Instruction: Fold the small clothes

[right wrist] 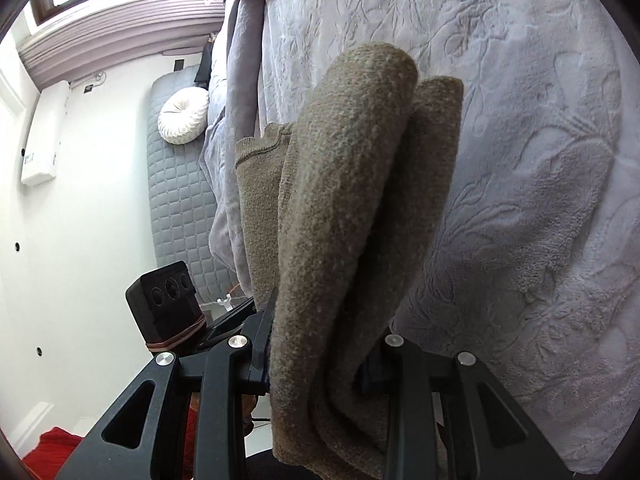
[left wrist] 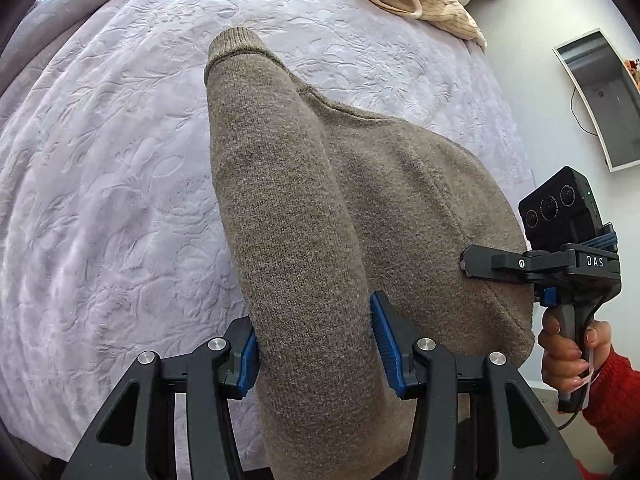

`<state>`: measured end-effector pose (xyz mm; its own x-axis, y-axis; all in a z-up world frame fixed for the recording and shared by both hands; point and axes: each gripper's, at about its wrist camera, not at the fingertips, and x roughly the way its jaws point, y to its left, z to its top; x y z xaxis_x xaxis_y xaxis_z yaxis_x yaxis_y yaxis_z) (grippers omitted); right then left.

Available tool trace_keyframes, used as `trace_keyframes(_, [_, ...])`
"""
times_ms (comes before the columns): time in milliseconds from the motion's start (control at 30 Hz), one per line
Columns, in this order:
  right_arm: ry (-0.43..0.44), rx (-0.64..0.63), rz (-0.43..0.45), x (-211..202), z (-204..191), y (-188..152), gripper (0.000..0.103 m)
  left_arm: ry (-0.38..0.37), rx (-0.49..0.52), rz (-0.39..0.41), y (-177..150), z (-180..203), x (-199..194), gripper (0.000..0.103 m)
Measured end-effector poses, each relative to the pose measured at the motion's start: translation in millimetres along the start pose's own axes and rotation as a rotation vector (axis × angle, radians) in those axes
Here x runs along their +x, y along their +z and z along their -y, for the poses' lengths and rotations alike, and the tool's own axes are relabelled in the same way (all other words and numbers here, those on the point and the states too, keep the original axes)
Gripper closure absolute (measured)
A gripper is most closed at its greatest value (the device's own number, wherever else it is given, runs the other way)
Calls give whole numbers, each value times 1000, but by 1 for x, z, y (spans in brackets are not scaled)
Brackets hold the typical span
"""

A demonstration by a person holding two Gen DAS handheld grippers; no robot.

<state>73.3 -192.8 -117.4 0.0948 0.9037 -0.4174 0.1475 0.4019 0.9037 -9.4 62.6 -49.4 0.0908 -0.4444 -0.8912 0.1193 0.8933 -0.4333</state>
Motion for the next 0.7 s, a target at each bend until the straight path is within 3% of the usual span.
trace_keyframes(233, [-57,-6,7,20,-6,-1,70,13,-33,16,-1,-13,9,52])
trace_keyframes(700, [-167,-35,-5,9,9,4,70,79,22,15,-1,3,33,52])
